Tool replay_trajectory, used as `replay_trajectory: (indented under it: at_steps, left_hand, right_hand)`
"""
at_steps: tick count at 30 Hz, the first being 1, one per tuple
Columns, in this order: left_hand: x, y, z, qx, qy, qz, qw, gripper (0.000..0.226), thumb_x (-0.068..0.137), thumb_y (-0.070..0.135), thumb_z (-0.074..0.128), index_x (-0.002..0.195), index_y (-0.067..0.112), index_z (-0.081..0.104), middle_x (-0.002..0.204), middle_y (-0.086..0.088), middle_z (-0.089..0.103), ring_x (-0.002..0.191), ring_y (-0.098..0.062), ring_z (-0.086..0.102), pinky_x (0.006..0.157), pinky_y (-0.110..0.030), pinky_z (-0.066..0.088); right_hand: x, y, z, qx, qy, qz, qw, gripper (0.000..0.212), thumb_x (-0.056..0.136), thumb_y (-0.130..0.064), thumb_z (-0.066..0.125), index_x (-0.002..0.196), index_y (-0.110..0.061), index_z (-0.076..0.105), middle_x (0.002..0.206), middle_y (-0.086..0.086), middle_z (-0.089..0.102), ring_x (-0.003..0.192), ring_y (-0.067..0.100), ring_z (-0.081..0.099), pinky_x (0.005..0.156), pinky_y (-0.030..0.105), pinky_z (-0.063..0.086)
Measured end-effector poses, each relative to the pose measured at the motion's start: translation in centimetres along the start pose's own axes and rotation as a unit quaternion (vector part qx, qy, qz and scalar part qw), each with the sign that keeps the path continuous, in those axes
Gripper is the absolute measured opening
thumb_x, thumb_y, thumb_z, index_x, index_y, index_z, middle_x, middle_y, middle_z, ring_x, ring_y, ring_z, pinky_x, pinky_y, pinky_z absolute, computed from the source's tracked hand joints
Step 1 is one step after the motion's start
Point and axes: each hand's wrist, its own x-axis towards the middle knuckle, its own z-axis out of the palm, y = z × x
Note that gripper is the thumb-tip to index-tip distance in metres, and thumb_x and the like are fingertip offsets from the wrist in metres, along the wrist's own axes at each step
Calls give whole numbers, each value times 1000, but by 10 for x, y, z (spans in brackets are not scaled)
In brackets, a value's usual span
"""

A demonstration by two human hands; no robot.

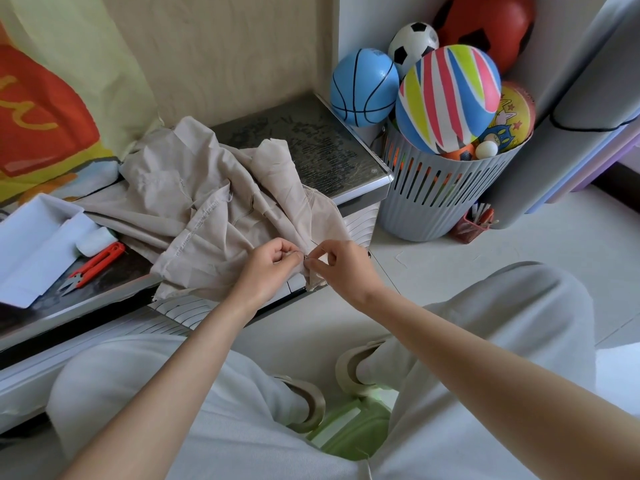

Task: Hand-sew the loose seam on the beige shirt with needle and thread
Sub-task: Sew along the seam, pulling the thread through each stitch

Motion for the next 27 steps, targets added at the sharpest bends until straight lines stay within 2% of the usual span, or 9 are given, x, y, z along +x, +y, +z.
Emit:
replay_trajectory:
  at_steps: [3,6,9,12,15,18,23,25,27]
  left_hand:
    - [0,-3,-4,5,0,-10,1000,18,91,4,56,77,15,58,73,-3,60,73,-10,51,66,-17,38]
    - [0,-6,-7,6,5,-13,1000,16,92,6,57,78,15,57,77,-7,59,77,-15,48,67,-21,35]
    - [-1,-5,-7,4,13,-12,1000,18,92,5,56,77,15,56,73,-4,57,69,-9,47,63,-15,36]
    - [-1,-4,-6,-3,11,-11,1000,18,92,5,56,77,15,57,73,-3,58,69,-8,49,65,-14,38]
    - [-1,-3,-6,-5,12,-7,1000,18,92,6,56,77,15,56,72,-2,58,64,-2,51,62,-10,38]
    - [-2,-2,-6,-12,10,-2,1000,18,93,5,55,77,15,56,70,-1,59,56,7,52,60,-7,39]
    - [-2,-2,-6,-11,17,-3,1000,19,92,5,55,76,16,56,67,2,58,54,8,51,59,-7,39]
    - [-1,-2,-5,-12,16,-5,1000,19,92,5,55,76,16,56,68,1,57,54,8,51,60,-7,39]
    - [-1,-1,-5,-7,13,-6,1000,19,93,5,55,76,15,56,69,0,58,54,8,52,60,-6,39]
  right_hand:
    - [-4,2,-1,4,2,2,1000,18,91,-20,59,80,-9,68,34,-20,43,40,-1,43,46,12,31]
    - [-6,10,-4,-9,6,13,1000,16,90,-17,59,77,-13,66,34,-10,38,43,1,43,47,13,32]
    - [-9,25,-5,-46,-2,36,998,16,89,-18,57,74,-17,61,49,-12,41,48,6,42,48,17,30]
    - [-13,42,-2,-110,-39,73,991,14,89,-18,54,82,-13,64,57,-11,44,55,9,42,48,19,30]
    - [-17,54,0,-159,-99,124,974,14,88,-17,51,84,-13,63,73,-1,57,71,19,51,54,27,35]
    - [-17,61,0,-197,-136,164,957,20,88,-14,50,95,-5,66,97,8,65,82,22,53,65,24,37]
    - [-14,73,-5,-241,-206,220,922,17,86,-12,49,93,-4,63,97,9,64,81,23,53,56,22,38]
    - [-13,73,-4,-240,-211,218,922,23,89,-15,51,101,0,64,105,13,66,84,25,55,65,25,42]
    - [-13,68,-4,-218,-163,186,944,27,93,-19,51,104,2,63,101,14,66,91,29,58,72,31,43]
